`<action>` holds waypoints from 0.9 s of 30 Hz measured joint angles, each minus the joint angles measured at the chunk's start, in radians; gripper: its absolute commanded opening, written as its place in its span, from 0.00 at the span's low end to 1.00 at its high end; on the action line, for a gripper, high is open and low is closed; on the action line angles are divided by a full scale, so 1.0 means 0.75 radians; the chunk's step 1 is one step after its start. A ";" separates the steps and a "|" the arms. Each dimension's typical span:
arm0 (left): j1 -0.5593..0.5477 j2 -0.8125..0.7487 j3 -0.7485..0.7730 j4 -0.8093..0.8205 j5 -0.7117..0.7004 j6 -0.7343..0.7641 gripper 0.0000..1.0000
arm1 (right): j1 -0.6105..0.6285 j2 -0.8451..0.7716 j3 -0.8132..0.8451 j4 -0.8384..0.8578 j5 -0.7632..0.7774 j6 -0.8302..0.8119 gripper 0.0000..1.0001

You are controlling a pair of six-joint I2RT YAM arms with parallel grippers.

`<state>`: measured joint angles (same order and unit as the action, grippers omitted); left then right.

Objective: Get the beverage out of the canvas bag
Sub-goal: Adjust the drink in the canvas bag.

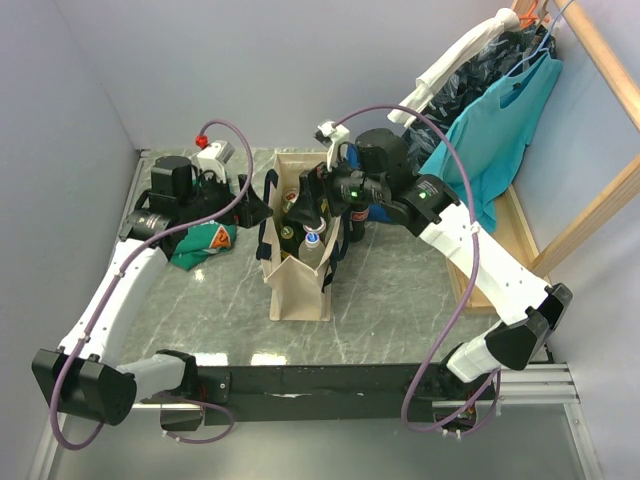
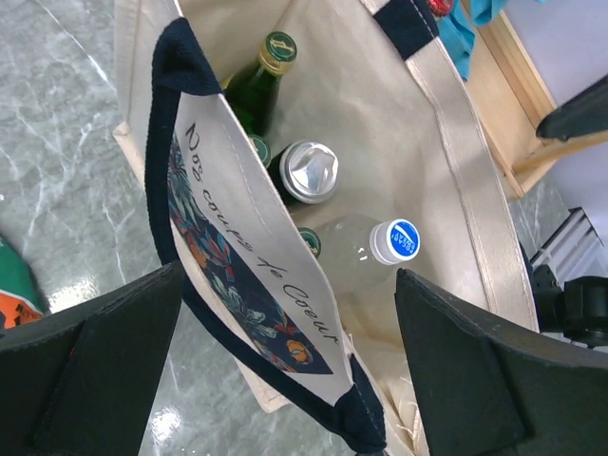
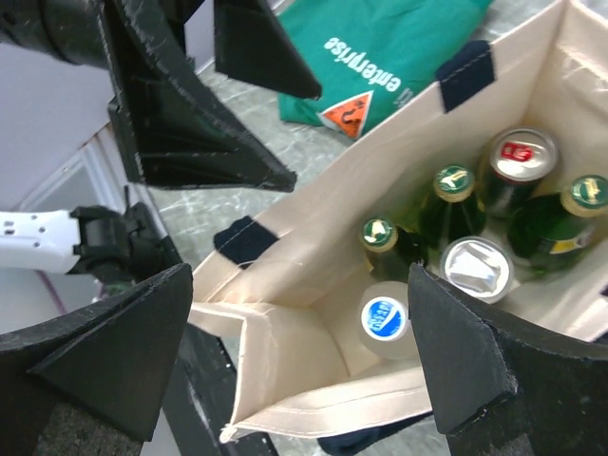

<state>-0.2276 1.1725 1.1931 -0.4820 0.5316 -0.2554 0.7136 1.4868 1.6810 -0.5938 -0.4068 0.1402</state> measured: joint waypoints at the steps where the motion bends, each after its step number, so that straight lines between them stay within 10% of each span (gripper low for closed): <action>1: 0.000 0.005 0.000 -0.001 0.004 0.001 0.99 | 0.000 0.000 -0.001 0.001 0.013 0.000 1.00; 27: 0.000 0.143 0.000 -0.077 -0.080 0.003 0.96 | 0.214 -0.001 -0.137 -0.223 0.198 -0.034 0.82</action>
<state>-0.2276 1.2800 1.1931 -0.5396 0.4717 -0.2531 0.8742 1.4864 1.5784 -0.7612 -0.2581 0.1146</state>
